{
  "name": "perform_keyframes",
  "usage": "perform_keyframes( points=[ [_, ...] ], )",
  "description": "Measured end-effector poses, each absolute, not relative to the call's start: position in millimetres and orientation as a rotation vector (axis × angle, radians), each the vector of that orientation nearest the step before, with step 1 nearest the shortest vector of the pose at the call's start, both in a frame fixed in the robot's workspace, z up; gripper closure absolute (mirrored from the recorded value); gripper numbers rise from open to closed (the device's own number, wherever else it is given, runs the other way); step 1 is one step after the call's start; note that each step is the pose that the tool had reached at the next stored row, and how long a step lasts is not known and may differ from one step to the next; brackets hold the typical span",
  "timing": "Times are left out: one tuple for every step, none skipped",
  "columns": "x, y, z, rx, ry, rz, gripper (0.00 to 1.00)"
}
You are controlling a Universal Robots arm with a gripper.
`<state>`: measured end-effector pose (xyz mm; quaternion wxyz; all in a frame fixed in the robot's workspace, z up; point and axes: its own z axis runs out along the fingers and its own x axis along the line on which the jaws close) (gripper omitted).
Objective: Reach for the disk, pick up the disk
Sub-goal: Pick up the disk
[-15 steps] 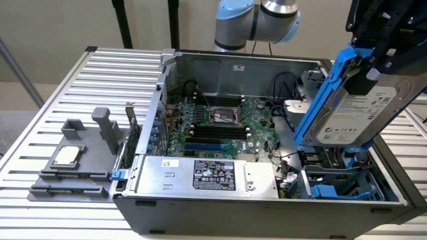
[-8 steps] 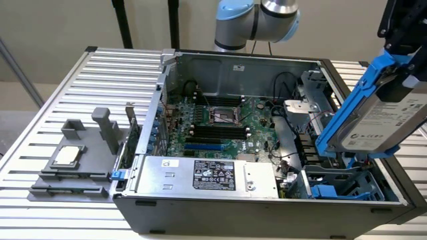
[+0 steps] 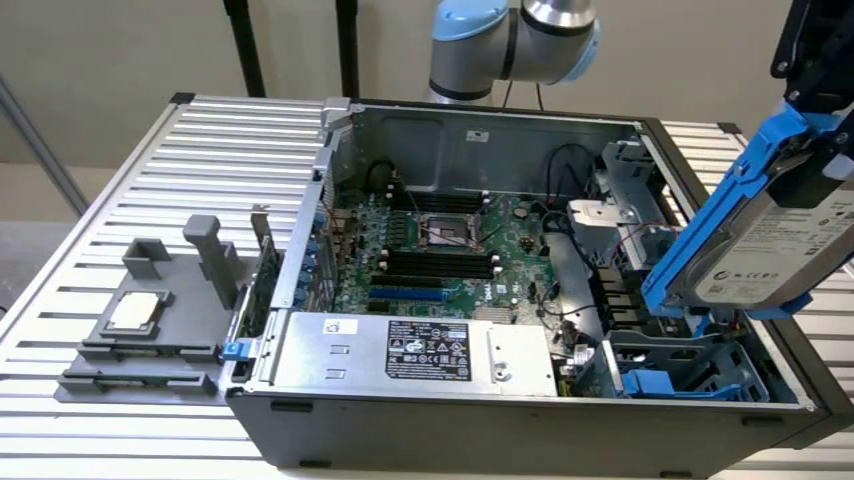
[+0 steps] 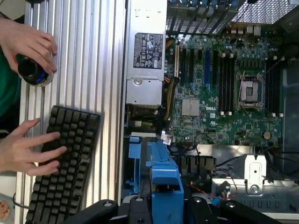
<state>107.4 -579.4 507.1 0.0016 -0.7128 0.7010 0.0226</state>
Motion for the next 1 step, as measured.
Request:
perform_keyframes(
  points=[
    [107.4, -579.4, 507.1, -2.237, 2.2, 0.071, 0.67]
  ],
)
